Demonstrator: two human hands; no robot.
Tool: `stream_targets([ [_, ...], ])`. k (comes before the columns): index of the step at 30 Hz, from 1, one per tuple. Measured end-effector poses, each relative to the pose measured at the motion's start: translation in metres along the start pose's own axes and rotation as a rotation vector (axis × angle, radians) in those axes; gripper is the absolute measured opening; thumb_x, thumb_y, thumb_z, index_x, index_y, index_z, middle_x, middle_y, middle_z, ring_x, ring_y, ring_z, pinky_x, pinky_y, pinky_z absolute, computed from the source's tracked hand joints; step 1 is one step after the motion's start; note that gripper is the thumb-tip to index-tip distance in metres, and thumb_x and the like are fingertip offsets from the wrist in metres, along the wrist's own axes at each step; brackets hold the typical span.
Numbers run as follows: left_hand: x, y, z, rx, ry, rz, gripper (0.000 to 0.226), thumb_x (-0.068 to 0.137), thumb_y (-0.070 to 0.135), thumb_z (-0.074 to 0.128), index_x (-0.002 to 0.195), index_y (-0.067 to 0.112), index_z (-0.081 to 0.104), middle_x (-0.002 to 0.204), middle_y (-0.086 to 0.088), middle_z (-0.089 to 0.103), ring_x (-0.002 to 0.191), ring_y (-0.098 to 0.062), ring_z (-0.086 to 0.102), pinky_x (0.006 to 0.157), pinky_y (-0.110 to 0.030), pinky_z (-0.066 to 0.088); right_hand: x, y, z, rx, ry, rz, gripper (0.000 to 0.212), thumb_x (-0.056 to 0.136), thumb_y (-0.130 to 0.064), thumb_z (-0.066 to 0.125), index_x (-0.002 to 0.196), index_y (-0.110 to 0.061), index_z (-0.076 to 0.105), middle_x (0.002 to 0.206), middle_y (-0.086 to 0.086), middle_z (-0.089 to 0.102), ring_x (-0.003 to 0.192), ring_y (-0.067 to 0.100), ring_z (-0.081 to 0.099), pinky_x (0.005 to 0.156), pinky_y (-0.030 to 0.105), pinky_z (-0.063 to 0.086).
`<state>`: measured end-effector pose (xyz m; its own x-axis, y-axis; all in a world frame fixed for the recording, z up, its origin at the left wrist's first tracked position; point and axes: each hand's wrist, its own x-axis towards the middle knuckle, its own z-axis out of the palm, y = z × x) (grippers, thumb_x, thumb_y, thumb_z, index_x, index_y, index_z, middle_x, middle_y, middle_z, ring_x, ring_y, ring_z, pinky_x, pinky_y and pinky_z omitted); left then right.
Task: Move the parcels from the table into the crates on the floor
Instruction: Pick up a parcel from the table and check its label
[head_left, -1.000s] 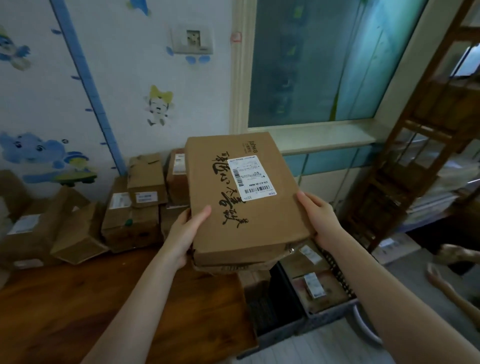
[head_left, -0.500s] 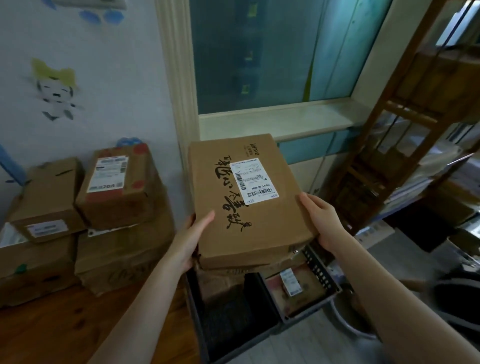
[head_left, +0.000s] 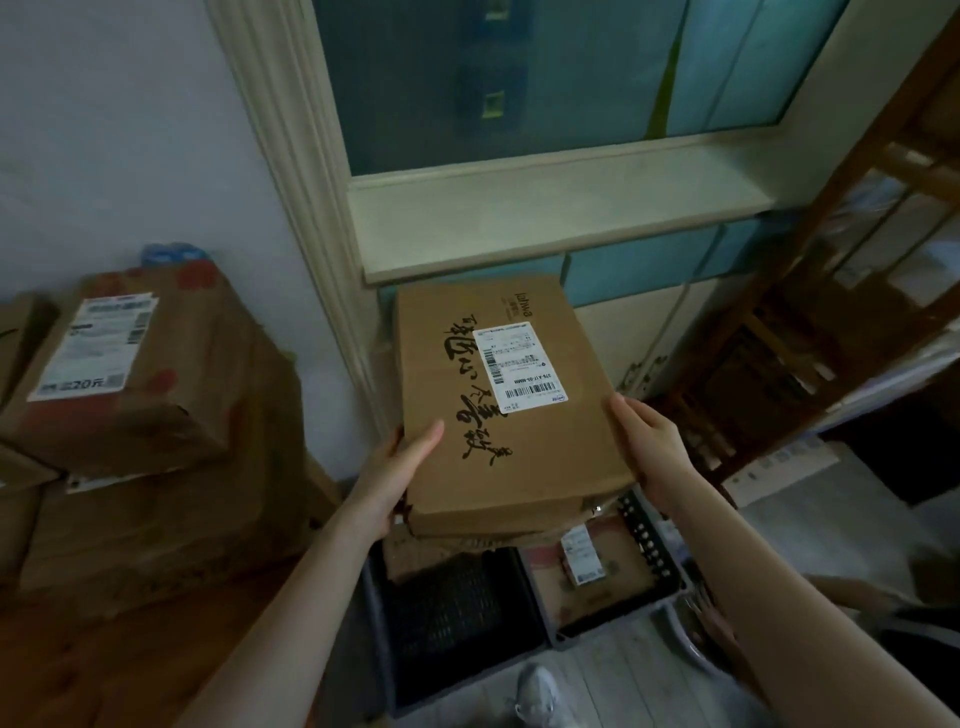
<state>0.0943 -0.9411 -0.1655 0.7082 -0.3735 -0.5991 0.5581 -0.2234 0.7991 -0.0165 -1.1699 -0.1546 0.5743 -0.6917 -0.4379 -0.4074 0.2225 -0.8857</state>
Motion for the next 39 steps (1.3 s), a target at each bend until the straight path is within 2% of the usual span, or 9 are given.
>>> stream_targets([
  [3, 0.018, -0.005, 0.013, -0.033, 0.054, -0.021, 0.063, 0.081, 0.047, 0.066, 0.136, 0.024, 0.045, 0.111, 0.003, 0.06, 0.093, -0.011, 0.057, 0.07, -0.026, 0.045, 0.037, 0.005, -0.002, -0.011, -0.07, 0.026, 0.017, 0.092, -0.038, 0.057, 0.101, -0.025, 0.061, 0.098, 0.002, 0.066, 0.096, 0.022, 0.064, 0.091, 0.04, 0.052],
  [9, 0.044, -0.027, 0.031, -0.12, 0.145, -0.12, 0.071, 0.078, 0.043, 0.071, 0.139, 0.021, 0.043, 0.117, 0.0, 0.061, 0.098, -0.016, 0.059, 0.07, -0.028, 0.048, 0.095, 0.028, -0.004, -0.089, -0.179, 0.068, 0.041, 0.091, -0.041, 0.059, 0.12, -0.013, 0.063, 0.107, 0.004, 0.067, 0.098, 0.019, 0.064, 0.093, 0.038, 0.052],
  [15, 0.059, -0.06, 0.038, -0.165, 0.217, -0.187, 0.058, 0.082, 0.034, 0.069, 0.133, 0.017, 0.048, 0.105, 0.004, 0.063, 0.093, -0.013, 0.06, 0.069, -0.027, 0.048, 0.115, 0.062, -0.002, -0.116, -0.253, 0.15, 0.04, 0.09, -0.041, 0.059, 0.125, -0.02, 0.06, 0.114, 0.004, 0.065, 0.103, 0.022, 0.062, 0.094, 0.043, 0.051],
  [21, 0.084, -0.096, 0.034, -0.173, 0.265, -0.27, 0.055, 0.084, 0.033, 0.068, 0.133, 0.02, 0.048, 0.111, -0.002, 0.062, 0.09, -0.015, 0.059, 0.067, -0.03, 0.047, 0.124, 0.099, 0.007, -0.163, -0.276, 0.194, 0.026, 0.093, -0.041, 0.054, 0.115, -0.028, 0.059, 0.114, 0.004, 0.064, 0.106, 0.022, 0.061, 0.095, 0.042, 0.05],
  [26, 0.11, -0.135, 0.033, -0.161, 0.285, -0.318, 0.051, 0.085, 0.031, 0.067, 0.132, 0.024, 0.047, 0.099, 0.002, 0.06, 0.087, -0.016, 0.058, 0.066, -0.031, 0.046, 0.134, 0.146, 0.011, -0.211, -0.249, 0.194, 0.022, 0.095, -0.037, 0.051, 0.112, -0.027, 0.061, 0.114, 0.003, 0.063, 0.103, 0.019, 0.06, 0.093, 0.041, 0.05],
  [30, 0.13, -0.169, 0.027, -0.107, 0.264, -0.357, 0.062, 0.084, 0.038, 0.066, 0.14, 0.027, 0.042, 0.112, -0.002, 0.057, 0.092, -0.017, 0.056, 0.072, -0.032, 0.046, 0.137, 0.187, 0.014, -0.21, -0.211, 0.254, 0.031, 0.093, -0.042, 0.053, 0.118, -0.027, 0.061, 0.113, 0.0, 0.064, 0.105, 0.02, 0.061, 0.094, 0.043, 0.051],
  [34, 0.149, -0.195, 0.025, -0.02, 0.211, -0.377, 0.057, 0.085, 0.041, 0.065, 0.135, 0.026, 0.045, 0.114, -0.001, 0.059, 0.091, -0.013, 0.056, 0.071, -0.028, 0.045, 0.136, 0.225, 0.014, -0.168, -0.157, 0.331, 0.028, 0.094, -0.039, 0.053, 0.118, -0.025, 0.06, 0.107, -0.003, 0.063, 0.097, 0.015, 0.06, 0.083, 0.036, 0.053],
  [36, 0.162, -0.21, 0.024, 0.016, 0.193, -0.387, 0.06, 0.083, 0.044, 0.066, 0.135, 0.026, 0.045, 0.117, -0.001, 0.059, 0.097, -0.017, 0.056, 0.08, -0.03, 0.045, 0.137, 0.244, 0.015, -0.144, -0.154, 0.359, 0.03, 0.093, -0.038, 0.056, 0.12, -0.024, 0.059, 0.1, -0.007, 0.063, 0.09, 0.01, 0.061, 0.075, 0.028, 0.052],
  [39, 0.178, -0.232, 0.026, 0.061, 0.181, -0.42, 0.079, 0.073, 0.055, 0.069, 0.141, 0.026, 0.039, 0.128, -0.001, 0.054, 0.113, -0.023, 0.052, 0.099, -0.038, 0.042, 0.145, 0.267, 0.012, -0.138, -0.148, 0.4, 0.041, 0.089, -0.041, 0.061, 0.125, -0.022, 0.058, 0.105, -0.003, 0.065, 0.092, 0.013, 0.062, 0.081, 0.034, 0.054],
])
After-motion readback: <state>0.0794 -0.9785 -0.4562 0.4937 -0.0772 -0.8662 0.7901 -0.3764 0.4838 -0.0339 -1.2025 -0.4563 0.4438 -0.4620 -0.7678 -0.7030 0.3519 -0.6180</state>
